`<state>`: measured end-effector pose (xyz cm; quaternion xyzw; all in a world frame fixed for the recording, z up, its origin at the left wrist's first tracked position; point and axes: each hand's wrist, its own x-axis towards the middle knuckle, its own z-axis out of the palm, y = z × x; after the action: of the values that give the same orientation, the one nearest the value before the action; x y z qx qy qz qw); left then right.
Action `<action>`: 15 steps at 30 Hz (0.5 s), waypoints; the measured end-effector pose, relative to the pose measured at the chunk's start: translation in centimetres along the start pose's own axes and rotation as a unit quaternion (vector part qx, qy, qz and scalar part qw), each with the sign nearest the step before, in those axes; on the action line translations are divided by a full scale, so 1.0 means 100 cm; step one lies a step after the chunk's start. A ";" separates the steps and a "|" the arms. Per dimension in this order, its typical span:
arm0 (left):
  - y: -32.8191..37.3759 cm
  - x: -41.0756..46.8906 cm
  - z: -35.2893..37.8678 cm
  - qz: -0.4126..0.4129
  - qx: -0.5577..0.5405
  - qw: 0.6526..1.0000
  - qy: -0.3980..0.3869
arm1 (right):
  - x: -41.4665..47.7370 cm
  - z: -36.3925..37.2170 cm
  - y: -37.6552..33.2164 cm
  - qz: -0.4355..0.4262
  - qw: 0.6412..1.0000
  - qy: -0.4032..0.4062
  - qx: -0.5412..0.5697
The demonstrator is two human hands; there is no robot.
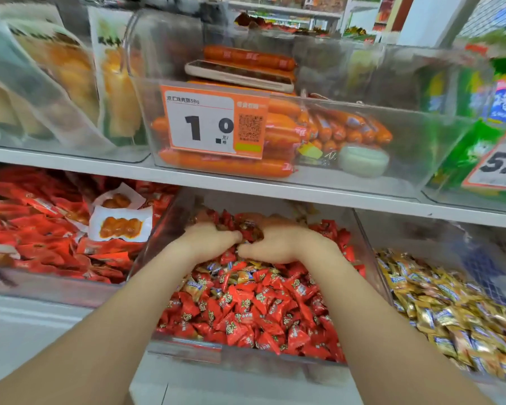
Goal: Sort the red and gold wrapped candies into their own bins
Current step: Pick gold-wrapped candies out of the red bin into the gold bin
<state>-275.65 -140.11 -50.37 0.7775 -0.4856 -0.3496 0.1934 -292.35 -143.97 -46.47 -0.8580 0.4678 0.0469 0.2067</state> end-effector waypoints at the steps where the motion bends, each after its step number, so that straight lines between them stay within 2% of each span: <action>1: 0.000 0.002 -0.001 0.002 -0.024 1.000 0.000 | 0.005 -0.001 0.001 0.002 0.999 -0.032 -0.001; 5: 0.001 0.005 0.003 0.005 -0.103 0.995 -0.012 | 0.023 0.001 0.002 0.033 0.998 -0.060 -0.009; 10: 0.002 0.001 0.003 -0.016 -0.192 0.980 -0.041 | 0.028 0.006 0.001 0.040 0.999 -0.017 0.032; 15: 0.006 -0.012 -0.009 0.016 -0.254 0.966 -0.045 | 0.006 0.002 -0.002 -0.004 0.994 0.061 0.095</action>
<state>-275.69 -139.34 -48.90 0.6785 -0.4012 -0.4931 0.3682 -291.87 -144.24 -46.75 -0.8379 0.4782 -0.0506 0.2584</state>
